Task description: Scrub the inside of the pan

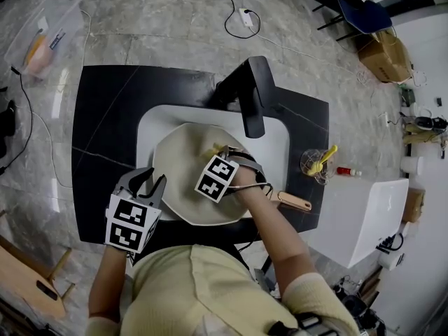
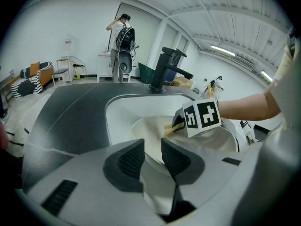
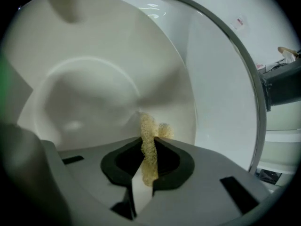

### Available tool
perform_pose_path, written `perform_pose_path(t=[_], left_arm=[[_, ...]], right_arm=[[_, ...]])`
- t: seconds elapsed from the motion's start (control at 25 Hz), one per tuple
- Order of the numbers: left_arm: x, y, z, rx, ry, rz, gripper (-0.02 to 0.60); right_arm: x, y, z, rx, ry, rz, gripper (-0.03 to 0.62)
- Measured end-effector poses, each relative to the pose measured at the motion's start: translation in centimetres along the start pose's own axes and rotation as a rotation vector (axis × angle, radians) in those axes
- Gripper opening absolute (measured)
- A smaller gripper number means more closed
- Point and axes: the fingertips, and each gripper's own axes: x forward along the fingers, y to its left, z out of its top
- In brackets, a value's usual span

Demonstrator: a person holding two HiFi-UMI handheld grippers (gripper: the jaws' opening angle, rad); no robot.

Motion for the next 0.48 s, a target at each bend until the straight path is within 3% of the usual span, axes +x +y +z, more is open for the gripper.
perform_pose_path(t=[0.48], left_arm=[[0.0, 0.3, -0.3, -0.009, -0.008, 0.014, 0.11]], right_arm=[[0.1, 0.2, 4.8, 0.023, -0.121, 0.017, 0.063]])
